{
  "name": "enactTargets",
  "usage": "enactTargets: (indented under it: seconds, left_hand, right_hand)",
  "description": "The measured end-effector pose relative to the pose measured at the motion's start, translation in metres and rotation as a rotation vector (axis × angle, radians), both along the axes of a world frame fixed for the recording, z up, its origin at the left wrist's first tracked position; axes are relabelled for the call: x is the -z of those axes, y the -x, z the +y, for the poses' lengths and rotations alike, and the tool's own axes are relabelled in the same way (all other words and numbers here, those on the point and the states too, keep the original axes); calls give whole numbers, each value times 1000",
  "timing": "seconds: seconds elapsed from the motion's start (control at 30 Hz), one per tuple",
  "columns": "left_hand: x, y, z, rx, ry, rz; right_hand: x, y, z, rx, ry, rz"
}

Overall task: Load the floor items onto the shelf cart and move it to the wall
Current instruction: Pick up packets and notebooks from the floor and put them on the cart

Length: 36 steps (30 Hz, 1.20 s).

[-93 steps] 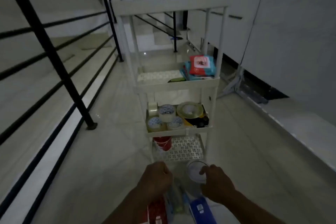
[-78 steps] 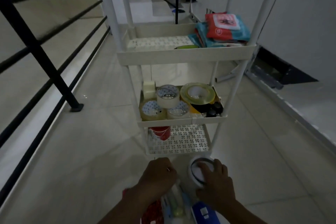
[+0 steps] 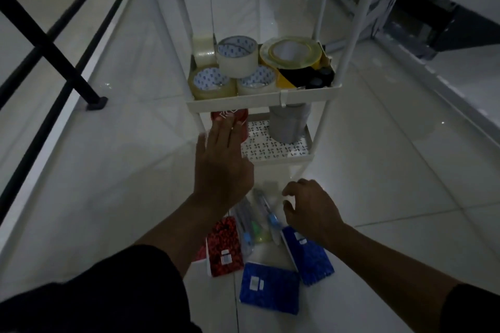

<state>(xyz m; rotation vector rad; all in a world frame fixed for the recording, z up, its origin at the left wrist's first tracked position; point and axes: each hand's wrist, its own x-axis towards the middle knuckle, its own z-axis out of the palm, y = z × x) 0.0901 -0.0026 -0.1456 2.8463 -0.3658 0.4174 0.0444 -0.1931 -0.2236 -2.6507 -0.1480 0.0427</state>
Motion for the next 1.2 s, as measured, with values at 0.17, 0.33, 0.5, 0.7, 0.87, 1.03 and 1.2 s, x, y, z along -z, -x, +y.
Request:
enactTargets:
  seconds: [0.17, 0.33, 0.5, 0.7, 0.87, 1.03, 1.2]
  left_hand:
    - [30, 58, 5, -85, 118, 333]
    - [78, 84, 25, -129, 109, 479]
    - [105, 96, 37, -191, 195, 530]
    - [132, 90, 47, -173, 138, 454]
    - [145, 74, 53, -195, -35, 678]
    - [146, 65, 51, -145, -246, 749]
    - [132, 55, 51, -156, -320, 805]
  right_hand:
    - [31, 44, 2, 84, -9, 170]
    - [56, 69, 1, 163, 38, 204]
    - [67, 84, 1, 205, 166, 239]
    - [79, 89, 1, 221, 174, 241]
    - [76, 85, 0, 216, 173, 256]
    - [73, 84, 5, 135, 266, 320]
    - [61, 81, 6, 124, 227, 316]
